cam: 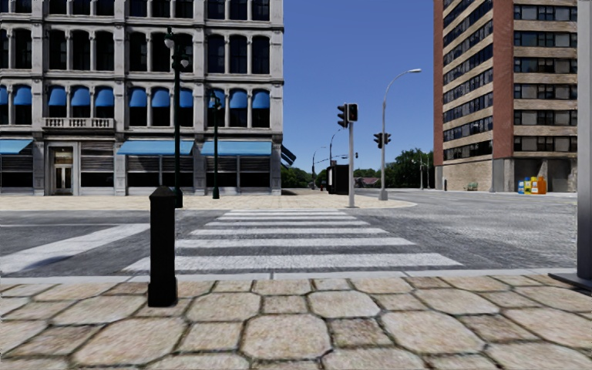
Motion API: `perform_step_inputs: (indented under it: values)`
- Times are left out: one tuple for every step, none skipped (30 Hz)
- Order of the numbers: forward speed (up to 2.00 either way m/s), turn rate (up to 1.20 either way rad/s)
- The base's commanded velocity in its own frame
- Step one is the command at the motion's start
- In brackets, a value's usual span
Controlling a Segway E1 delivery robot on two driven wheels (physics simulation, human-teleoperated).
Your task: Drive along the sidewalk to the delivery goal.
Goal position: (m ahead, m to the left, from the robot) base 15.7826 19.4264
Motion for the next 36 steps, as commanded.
perform_step_inputs:
  values:
    - [2.00,0.00]
    - [2.00,0.00]
    - [2.00,0.00]
    - [2.00,0.00]
    - [2.00,0.00]
    - [2.00,0.00]
    - [2.00,0.00]
    - [2.00,0.00]
    - [2.00,0.00]
    - [2.00,0.00]
    - [2.00,0.00]
    - [2.00,0.00]
    - [2.00,0.00]
    - [2.00,0.00]
    - [2.00,0.00]
    - [2.00,0.00]
    - [2.00,0.00]
    - [2.00,0.00]
    - [2.00,0.00]
    - [2.00,0.00]
    - [2.00,0.00]
    - [2.00,0.00]
    - [2.00,0.00]
    - [2.00,0.00]
    - [2.00,0.00]
    - [2.00,0.00]
    - [2.00,0.00]
    - [2.00,0.00]
    - [2.00,0.00]
    - [2.00,0.00]
    - [2.00,0.00]
    - [2.00,0.00]
    - [2.00,0.00]
    - [2.00,0.00]
    - [2.00,0.00]
    - [2.00,0.00]
